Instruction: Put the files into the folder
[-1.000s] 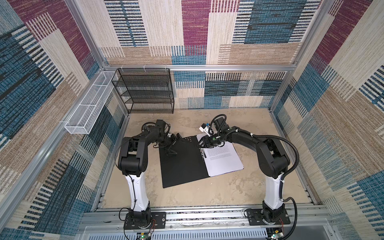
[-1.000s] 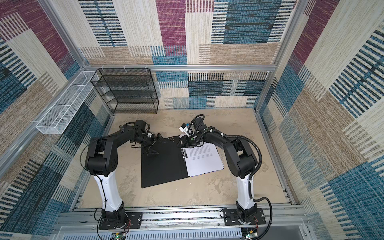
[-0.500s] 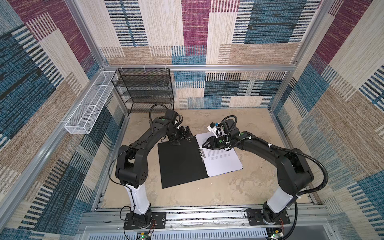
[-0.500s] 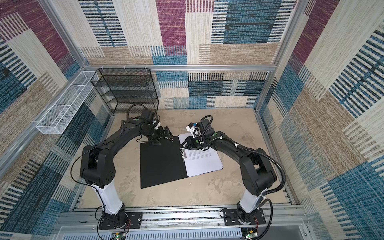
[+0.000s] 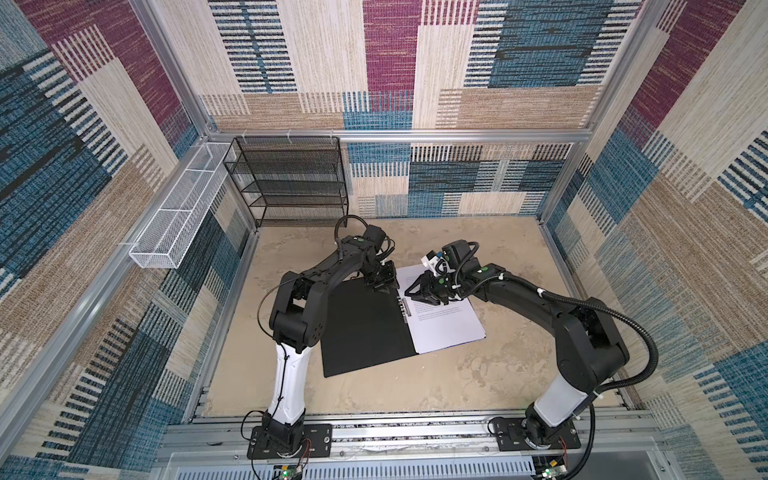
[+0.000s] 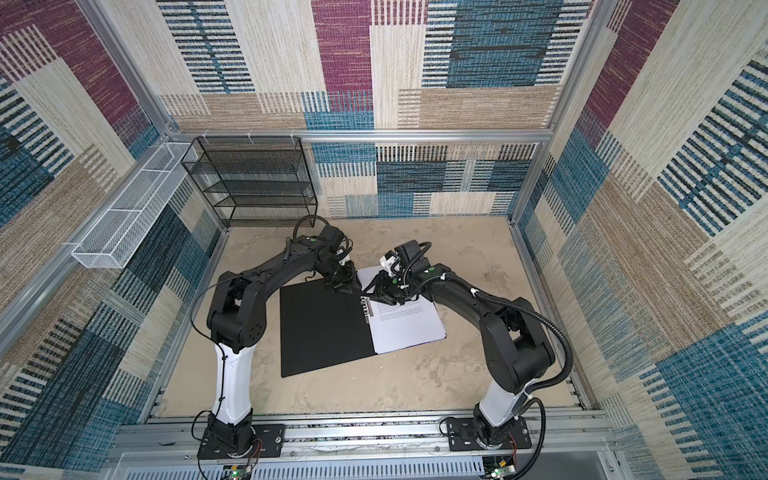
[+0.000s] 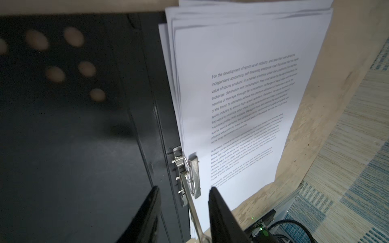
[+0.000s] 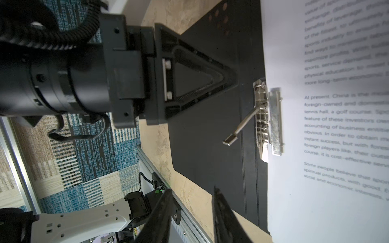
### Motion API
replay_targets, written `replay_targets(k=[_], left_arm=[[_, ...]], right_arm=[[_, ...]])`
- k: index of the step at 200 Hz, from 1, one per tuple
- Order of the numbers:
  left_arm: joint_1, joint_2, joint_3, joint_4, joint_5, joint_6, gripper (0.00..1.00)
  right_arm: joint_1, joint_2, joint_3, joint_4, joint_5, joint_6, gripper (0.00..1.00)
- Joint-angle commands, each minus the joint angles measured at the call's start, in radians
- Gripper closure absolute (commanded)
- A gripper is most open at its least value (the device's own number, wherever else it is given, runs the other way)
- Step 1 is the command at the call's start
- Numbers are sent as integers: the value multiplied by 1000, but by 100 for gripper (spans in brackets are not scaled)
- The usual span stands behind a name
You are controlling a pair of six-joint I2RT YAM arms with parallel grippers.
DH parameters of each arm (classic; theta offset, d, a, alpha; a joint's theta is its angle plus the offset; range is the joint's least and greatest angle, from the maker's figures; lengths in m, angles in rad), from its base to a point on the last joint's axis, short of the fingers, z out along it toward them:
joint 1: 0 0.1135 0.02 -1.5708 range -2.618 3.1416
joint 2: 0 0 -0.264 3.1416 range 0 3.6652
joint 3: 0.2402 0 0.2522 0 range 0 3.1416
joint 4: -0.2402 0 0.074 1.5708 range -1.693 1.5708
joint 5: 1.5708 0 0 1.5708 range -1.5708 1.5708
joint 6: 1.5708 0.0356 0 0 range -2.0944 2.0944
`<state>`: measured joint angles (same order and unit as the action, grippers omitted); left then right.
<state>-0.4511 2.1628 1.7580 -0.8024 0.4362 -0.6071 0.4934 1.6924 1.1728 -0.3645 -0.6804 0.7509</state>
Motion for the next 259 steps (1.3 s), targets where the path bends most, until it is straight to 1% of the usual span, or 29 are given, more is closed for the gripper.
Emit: replay_targets(k=[1, 45, 72, 139, 176, 191, 236, 259], left_arm=[[-13, 26, 25, -19, 27, -10, 64], [-19, 71, 34, -21, 26, -38, 71], [-18, 76, 32, -20, 21, -44, 72], [-18, 103, 36, -20, 18, -57, 79], [-18, 109, 34, -20, 19, -55, 85], [-18, 108, 35, -20, 21, -53, 90], [-18, 109, 33, -20, 19, -58, 92], [-17, 110, 30, -12, 27, -62, 93]], right_arm=[[1, 7, 1, -9, -7, 75, 62], [1, 26, 12, -5, -31, 100, 61], [2, 30, 13, 7, -37, 103, 62], [1, 40, 0, 16, -42, 123, 65], [1, 78, 26, -23, -59, 122, 66], [1, 93, 43, -36, -58, 121, 66], [1, 149, 86, -56, -76, 131, 66], [2, 166, 64, -37, -94, 154, 67]])
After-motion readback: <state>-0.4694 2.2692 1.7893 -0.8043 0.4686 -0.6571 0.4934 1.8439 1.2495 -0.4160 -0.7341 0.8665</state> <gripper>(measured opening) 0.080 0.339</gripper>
